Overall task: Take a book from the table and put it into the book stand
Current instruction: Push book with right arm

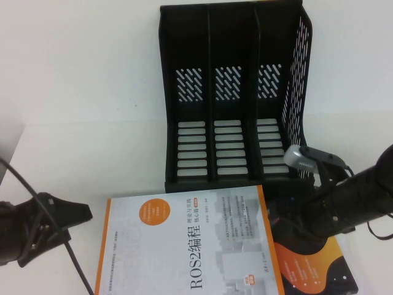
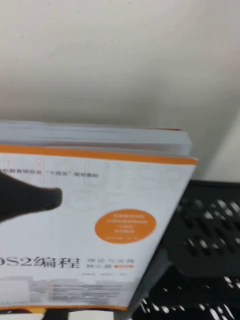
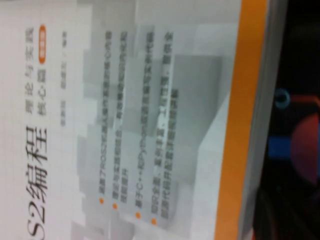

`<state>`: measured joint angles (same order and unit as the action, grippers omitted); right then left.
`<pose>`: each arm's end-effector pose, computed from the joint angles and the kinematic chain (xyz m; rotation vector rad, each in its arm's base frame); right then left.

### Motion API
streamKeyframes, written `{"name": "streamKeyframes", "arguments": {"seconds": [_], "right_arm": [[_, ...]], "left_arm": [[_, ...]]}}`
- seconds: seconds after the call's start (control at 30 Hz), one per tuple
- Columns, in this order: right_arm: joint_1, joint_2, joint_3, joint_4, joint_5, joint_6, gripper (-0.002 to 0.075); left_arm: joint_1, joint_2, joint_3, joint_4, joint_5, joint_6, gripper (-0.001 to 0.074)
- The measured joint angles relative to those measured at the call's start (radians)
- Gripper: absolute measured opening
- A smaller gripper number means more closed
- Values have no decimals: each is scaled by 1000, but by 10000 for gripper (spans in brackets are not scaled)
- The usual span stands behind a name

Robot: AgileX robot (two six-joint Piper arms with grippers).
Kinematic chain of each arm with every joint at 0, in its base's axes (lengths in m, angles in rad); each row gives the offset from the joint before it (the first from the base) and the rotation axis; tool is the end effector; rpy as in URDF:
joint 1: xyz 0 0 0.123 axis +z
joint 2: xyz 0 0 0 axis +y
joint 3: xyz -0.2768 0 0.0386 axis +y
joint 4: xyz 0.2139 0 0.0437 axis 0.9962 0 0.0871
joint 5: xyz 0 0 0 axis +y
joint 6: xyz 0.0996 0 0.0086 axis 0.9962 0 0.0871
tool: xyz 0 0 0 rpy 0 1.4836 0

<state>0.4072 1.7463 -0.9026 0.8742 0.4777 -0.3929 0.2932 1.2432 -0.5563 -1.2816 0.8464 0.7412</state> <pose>0.2664 0.1534 0.1757 -0.1050 2.7418 0.7353 0.1961 -0.0158 0.2407 -0.4851 2.3145 -1.0345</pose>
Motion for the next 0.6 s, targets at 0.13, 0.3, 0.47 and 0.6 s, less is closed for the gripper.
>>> {"name": "streamKeyframes", "arguments": {"seconds": [0.13,0.3,0.47,0.6], "right_arm": [[0,12,-20,0,-16,-2,2],[0,14,-24,0,-31,-4,2],[0,14,-24,0,-32,-16,2],[0,14,-25,0,-32,-25,2]], "left_arm": [[0,92,-36,19,61,-19,489],[51,241,-88,20,183,8,489],[180,386,-115,-60,291,93,489],[198,494,-122,-53,293,134,489]]}}
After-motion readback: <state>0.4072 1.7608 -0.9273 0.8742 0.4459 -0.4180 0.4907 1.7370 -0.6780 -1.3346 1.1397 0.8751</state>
